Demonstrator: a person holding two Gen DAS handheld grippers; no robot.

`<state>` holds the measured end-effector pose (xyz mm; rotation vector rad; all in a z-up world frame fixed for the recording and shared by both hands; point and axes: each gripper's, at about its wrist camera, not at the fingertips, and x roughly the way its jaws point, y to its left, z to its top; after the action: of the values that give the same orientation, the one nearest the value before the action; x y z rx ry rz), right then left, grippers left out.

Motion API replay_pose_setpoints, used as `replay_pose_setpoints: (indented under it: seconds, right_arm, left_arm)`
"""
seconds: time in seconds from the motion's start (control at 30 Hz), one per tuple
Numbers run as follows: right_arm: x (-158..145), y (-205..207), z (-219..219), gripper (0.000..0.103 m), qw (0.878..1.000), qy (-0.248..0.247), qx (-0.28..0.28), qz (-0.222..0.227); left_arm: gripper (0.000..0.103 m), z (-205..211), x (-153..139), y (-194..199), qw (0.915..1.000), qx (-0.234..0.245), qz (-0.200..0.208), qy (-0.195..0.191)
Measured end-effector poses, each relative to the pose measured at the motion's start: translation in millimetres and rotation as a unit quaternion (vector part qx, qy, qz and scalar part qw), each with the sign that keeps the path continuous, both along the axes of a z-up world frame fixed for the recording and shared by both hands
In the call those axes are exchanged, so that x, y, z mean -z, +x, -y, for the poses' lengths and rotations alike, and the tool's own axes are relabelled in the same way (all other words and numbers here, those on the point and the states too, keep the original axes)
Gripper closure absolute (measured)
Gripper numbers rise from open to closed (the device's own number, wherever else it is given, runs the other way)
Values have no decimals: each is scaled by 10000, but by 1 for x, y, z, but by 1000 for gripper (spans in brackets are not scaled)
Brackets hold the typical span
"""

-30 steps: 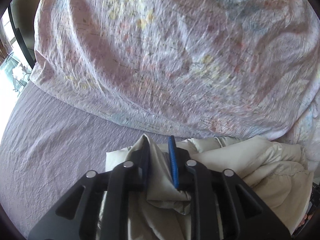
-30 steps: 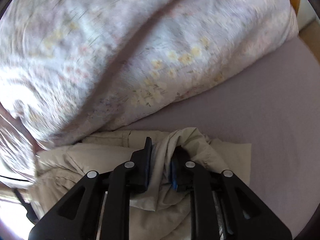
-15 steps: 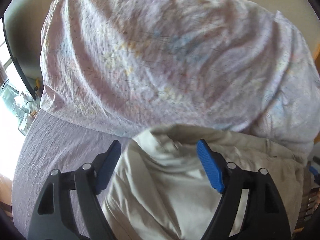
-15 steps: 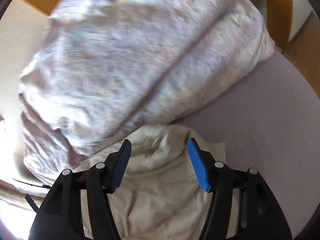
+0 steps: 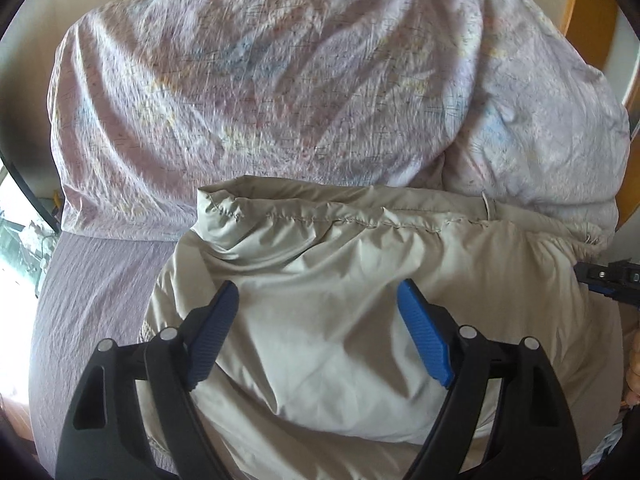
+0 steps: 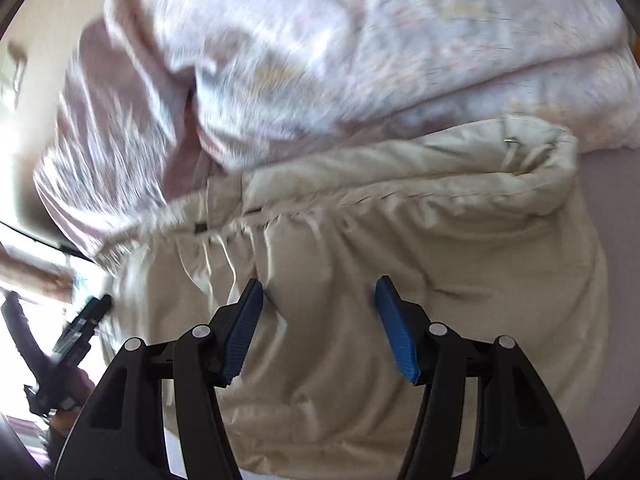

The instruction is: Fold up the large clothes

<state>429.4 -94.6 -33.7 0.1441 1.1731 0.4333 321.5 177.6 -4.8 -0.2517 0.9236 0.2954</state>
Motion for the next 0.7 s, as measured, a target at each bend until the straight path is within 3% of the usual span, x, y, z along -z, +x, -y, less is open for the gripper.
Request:
replay_pose_setpoints:
  seconds: [0.07,0.17,0.33,0.7]
  right_arm:
    - [8,-2,-17,84,9992,-364,-132,108]
    - [10,1,-22,96,9986,-443,-100,254]
    - [4,13,-27,99,9979,-452,97,449]
    - [24,43,-36,99,9965,-628,408,359]
  left_arm:
    - [20,1,3,-1,10000,46,11,85]
    - [20,1,5,0,9999,59,-7,96]
    - [20,-2,11,3,9999,10,-59,83]
    - [20,-7,18,13,9998,-117,-110,92]
